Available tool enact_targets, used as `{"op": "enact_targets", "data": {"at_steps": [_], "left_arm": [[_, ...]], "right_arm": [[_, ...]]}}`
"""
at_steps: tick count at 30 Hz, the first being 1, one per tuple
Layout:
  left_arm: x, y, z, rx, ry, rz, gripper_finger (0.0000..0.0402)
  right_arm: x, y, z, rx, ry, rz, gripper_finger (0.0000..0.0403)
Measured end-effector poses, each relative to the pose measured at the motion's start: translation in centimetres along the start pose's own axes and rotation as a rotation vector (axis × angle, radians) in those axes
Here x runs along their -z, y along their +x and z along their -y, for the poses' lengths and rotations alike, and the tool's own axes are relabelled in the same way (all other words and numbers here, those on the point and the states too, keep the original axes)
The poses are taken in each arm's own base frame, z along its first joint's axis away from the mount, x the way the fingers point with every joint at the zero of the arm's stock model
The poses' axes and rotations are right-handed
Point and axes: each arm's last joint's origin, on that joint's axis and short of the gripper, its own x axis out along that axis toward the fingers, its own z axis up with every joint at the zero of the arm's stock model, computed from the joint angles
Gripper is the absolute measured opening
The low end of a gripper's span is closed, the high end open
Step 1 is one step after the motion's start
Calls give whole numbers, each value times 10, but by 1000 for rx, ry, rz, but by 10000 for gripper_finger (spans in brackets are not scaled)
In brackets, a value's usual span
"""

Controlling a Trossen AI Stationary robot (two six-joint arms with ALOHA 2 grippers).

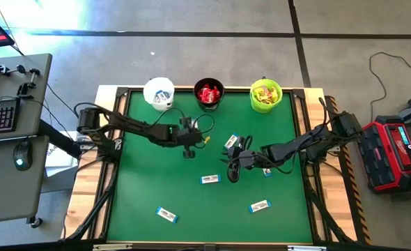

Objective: Sort candy by brand, put in halloween buckets
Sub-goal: Put the white chocolate bar into the white bucket

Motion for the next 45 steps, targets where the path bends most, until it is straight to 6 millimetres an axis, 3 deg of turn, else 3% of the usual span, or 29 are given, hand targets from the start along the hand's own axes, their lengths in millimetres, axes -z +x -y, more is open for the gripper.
{"op": "enact_targets", "data": {"at_steps": [8,14,21,30,37,45], "left_arm": [[7,25,1,-51,-18,-43,128],[12,34,-6,-71,-39,-74,142],[13,36,-10,-29,-26,-71,114],[17,41,-20,-12,-12,-81,6],[15,37,-16,-51,34,-86,0],[1,12,-10,-54,62,-1,0]], "right_arm": [[0,0,0,3,-2,1,115],[0,0,0,3,-4,0,115],[0,0,1,17,-11,3,115],[0,0,1,17,-3,3,115],[0,0,1,17,-3,2,115],[0,0,1,18,-1,-1,115]]}}
